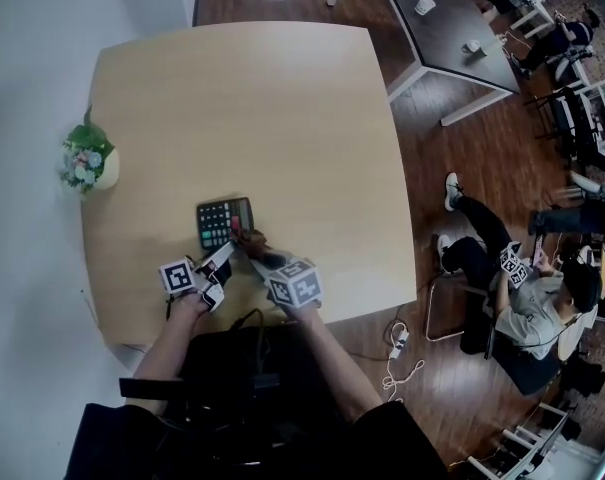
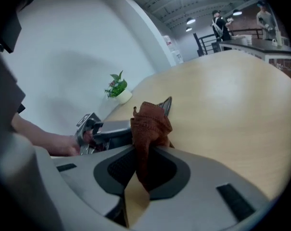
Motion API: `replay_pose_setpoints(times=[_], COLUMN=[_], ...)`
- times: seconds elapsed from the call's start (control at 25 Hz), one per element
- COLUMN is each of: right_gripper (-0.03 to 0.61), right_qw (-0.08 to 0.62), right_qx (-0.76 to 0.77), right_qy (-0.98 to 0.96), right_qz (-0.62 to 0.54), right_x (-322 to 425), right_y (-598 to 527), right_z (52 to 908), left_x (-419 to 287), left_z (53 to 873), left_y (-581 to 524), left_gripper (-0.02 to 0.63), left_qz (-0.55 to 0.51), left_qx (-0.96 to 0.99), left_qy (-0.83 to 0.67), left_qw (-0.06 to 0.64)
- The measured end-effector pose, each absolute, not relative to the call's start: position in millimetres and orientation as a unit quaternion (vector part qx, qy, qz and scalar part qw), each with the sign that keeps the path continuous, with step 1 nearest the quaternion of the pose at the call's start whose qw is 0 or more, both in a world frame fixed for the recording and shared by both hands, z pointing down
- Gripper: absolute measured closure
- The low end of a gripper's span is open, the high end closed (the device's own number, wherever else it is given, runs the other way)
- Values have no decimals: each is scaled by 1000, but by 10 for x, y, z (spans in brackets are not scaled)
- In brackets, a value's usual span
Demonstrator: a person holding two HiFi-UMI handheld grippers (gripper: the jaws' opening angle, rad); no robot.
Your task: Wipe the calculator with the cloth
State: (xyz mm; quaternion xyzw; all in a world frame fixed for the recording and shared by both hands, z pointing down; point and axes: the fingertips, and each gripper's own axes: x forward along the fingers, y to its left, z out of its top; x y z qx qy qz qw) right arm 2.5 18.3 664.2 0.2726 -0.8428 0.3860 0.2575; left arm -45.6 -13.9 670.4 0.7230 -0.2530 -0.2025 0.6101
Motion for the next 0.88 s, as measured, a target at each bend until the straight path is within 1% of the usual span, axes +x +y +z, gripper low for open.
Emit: replay_pose_setpoints(times=[0.12, 0.24, 0.32, 0.44, 0.52, 0.6, 0.68, 0.76, 0.88], right_gripper=[512, 512, 512, 512, 512, 512, 512, 512, 512], right_qw=[272, 257, 265, 313, 359, 406, 430, 427, 388], right_qx=[269, 319, 332, 293, 245, 187, 146, 143, 190], right_qy=[-841, -850, -857, -862, -859, -854, -849, -844, -831], right_qz=[383, 330, 290, 272, 270, 265, 271, 290, 350], right_x=[141, 335, 323, 31, -206, -394, -491, -470, -286], right_y=[215, -507, -1096, -1680, -1800, -1717, -1542, -1398, -1247], right_z=[6564, 6275, 6171, 6341, 6571, 6781, 6900, 6931, 6916], left_x=[-378, -372, -508, -777, -904, -1001, -1100, -1229, -1415], left_z=[6706, 6790, 6862, 6974, 7032, 7065, 7076, 7069, 7043], left_y=[-13, 252, 316, 320, 264, 164, 56, -58, -286], left_gripper=[594, 589, 575, 568, 520, 518, 512, 511, 511], left_qz=[-200, -207, -257, -320, -338, -338, -330, -327, -309], left_qx=[708, 656, 594, 502, 459, 448, 455, 467, 498], left_qy=[-238, -242, -269, -332, -367, -394, -409, -418, -429], left_qw=[634, 684, 713, 732, 735, 728, 719, 707, 687])
